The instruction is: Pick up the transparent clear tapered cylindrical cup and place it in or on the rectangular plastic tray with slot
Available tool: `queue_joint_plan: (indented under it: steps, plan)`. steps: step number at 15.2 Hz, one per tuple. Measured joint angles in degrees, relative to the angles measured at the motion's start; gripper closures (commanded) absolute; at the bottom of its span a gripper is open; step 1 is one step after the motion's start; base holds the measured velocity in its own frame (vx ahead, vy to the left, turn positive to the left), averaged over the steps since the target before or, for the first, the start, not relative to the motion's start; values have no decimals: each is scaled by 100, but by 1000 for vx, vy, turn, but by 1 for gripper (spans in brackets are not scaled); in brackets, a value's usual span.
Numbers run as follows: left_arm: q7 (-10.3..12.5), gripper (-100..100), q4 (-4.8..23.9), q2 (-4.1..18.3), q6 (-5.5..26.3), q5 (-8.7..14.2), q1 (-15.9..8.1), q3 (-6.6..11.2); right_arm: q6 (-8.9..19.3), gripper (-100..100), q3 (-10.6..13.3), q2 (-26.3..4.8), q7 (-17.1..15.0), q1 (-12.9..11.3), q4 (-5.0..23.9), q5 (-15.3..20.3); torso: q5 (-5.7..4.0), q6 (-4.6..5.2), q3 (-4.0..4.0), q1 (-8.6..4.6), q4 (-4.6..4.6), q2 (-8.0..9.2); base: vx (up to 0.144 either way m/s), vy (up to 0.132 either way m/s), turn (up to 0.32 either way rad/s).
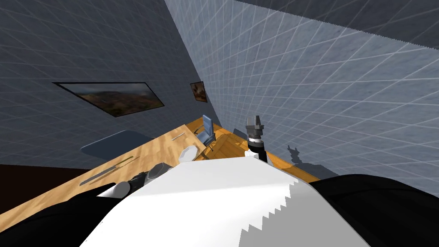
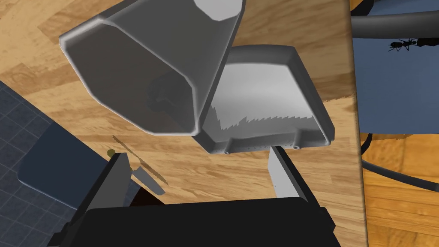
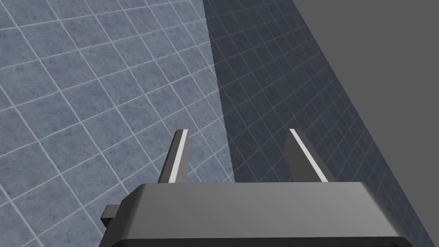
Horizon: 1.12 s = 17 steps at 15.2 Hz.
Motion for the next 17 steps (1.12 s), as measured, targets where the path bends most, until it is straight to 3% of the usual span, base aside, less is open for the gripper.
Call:
queue_joint_plan:
  steps: [17]
  plan:
    - [-273, -100, 412, -55, 1910, 580, 71, 866, 0, 0, 0, 0, 0, 0, 0, 0, 1, 0, -3, 6, -1, -5, -12, 25, -194]
